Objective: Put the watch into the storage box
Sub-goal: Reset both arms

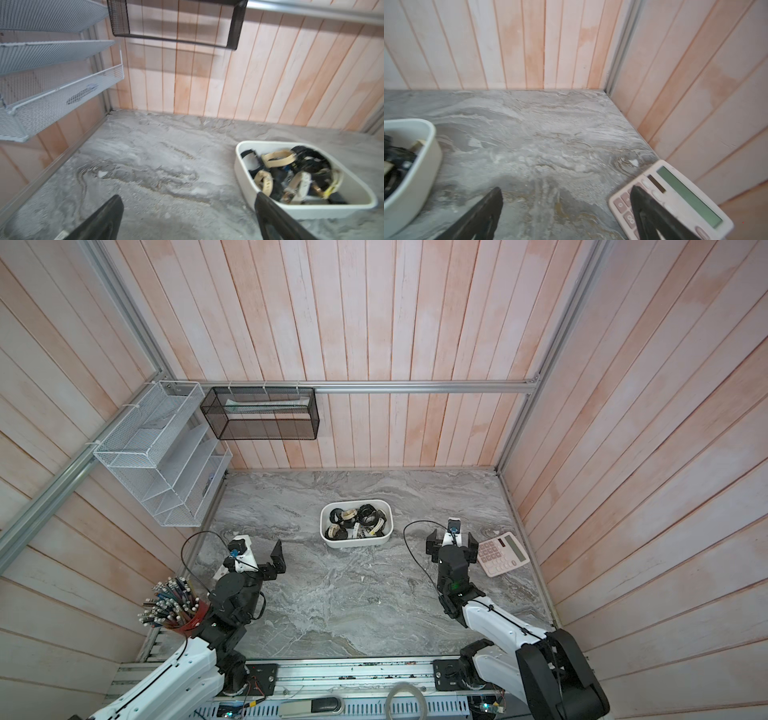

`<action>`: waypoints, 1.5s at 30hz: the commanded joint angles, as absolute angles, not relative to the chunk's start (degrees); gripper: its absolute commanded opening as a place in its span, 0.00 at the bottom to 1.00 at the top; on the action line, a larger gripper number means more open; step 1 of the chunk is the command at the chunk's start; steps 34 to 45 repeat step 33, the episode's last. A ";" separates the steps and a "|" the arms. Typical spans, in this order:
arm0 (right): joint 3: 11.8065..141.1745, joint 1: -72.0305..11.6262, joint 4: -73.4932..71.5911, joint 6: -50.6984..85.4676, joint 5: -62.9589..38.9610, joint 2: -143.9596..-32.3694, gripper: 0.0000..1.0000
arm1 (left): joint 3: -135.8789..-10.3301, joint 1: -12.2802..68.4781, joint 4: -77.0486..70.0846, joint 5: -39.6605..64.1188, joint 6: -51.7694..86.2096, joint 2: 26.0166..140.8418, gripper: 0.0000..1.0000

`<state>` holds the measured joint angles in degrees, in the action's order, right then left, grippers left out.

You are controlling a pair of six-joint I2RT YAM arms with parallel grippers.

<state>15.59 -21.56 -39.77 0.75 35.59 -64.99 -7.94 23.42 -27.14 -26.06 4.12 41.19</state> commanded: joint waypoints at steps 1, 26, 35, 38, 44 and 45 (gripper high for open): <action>11.95 -17.02 -57.22 -3.80 37.10 -69.25 0.98 | -5.27 19.29 -45.13 -30.04 -4.34 47.84 1.00; 12.20 -2.99 -73.17 1.07 17.48 -87.45 0.98 | -15.94 0.70 -65.07 -9.01 2.02 88.41 1.00; 12.69 -2.20 -71.89 1.67 15.67 -87.32 0.98 | -16.08 0.62 -64.60 -8.70 2.07 88.35 1.00; 12.69 -2.20 -71.89 1.67 15.67 -87.32 0.98 | -16.08 0.62 -64.60 -8.70 2.07 88.35 1.00; 12.69 -2.20 -71.89 1.67 15.67 -87.32 0.98 | -16.08 0.62 -64.60 -8.70 2.07 88.35 1.00; 12.69 -2.20 -71.89 1.67 15.67 -87.32 0.98 | -16.08 0.62 -64.60 -8.70 2.07 88.35 1.00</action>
